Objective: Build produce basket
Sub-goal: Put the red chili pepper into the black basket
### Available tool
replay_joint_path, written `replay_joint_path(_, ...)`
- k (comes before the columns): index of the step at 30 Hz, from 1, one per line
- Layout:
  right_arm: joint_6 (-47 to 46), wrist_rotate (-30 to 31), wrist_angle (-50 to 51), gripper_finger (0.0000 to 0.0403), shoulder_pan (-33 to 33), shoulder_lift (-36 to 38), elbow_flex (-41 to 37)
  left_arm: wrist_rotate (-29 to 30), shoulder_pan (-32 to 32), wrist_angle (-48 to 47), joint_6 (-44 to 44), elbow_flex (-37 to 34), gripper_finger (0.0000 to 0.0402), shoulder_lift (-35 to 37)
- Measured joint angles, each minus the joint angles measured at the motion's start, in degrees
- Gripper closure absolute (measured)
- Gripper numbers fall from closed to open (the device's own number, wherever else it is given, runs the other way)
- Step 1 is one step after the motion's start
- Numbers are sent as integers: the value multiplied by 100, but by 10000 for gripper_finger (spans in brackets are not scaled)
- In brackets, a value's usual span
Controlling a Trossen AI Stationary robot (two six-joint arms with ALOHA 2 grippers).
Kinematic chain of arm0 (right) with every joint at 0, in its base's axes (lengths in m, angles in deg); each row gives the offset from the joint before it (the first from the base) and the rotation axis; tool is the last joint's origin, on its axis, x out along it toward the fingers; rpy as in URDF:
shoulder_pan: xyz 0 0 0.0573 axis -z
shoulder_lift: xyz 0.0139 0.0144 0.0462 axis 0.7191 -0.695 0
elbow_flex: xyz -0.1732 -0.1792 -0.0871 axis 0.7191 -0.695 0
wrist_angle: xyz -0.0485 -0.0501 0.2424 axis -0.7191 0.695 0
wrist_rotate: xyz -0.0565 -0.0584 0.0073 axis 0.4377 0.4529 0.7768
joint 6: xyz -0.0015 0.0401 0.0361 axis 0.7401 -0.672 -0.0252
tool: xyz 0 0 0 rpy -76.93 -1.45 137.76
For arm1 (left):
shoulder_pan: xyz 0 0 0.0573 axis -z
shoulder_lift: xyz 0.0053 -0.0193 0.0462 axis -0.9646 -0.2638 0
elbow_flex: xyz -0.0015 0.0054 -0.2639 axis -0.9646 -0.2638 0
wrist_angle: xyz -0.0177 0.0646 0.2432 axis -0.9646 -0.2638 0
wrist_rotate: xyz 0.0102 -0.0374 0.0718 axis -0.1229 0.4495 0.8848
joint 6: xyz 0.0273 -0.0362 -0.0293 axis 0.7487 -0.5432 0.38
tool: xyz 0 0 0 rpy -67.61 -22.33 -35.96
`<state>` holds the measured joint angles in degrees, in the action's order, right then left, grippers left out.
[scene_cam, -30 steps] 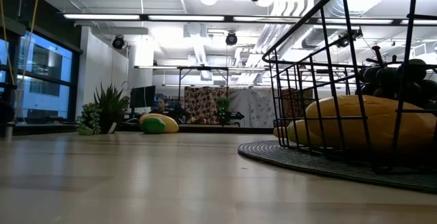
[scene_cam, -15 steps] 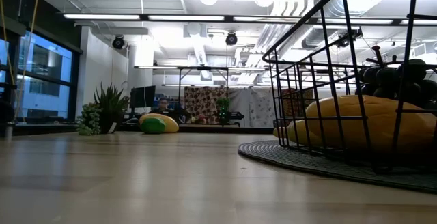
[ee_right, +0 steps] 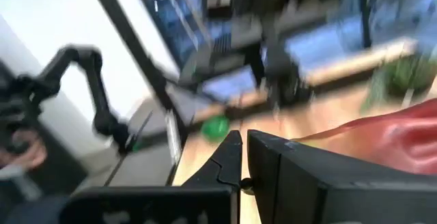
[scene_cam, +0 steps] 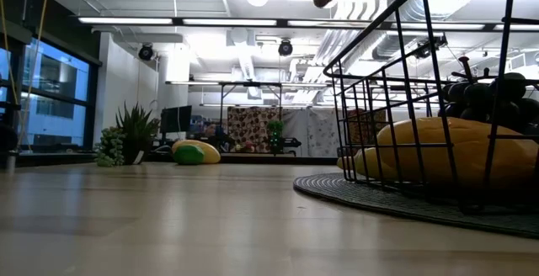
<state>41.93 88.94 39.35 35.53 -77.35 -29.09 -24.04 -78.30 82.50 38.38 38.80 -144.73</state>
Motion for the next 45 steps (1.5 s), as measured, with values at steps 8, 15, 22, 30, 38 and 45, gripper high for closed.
replay_joint_path(8,-1251,890,4159,403,-1400,-269,1929,-2,-10,-1,0,0,223,0)
replay_joint_path(15,-4143,1536,5390,403,-2517,-719,2491,-2,-11,-51,0,0,223,0)
replay_joint_path(22,-6565,1411,6173,403,-2968,-1402,2511,-2,-11,-92,66,0,223,0)
replay_joint_path(30,-8593,1393,7527,403,-2834,-2133,2509,-2,-11,-91,348,0,223,0)
replay_joint_path(38,-9496,1658,7546,403,-2551,-2566,2509,-4,-11,-90,350,0,223,0)
replay_joint_path(45,-9811,1903,7578,403,-2318,-2893,2507,-4,-11,-90,348,0,223,0)
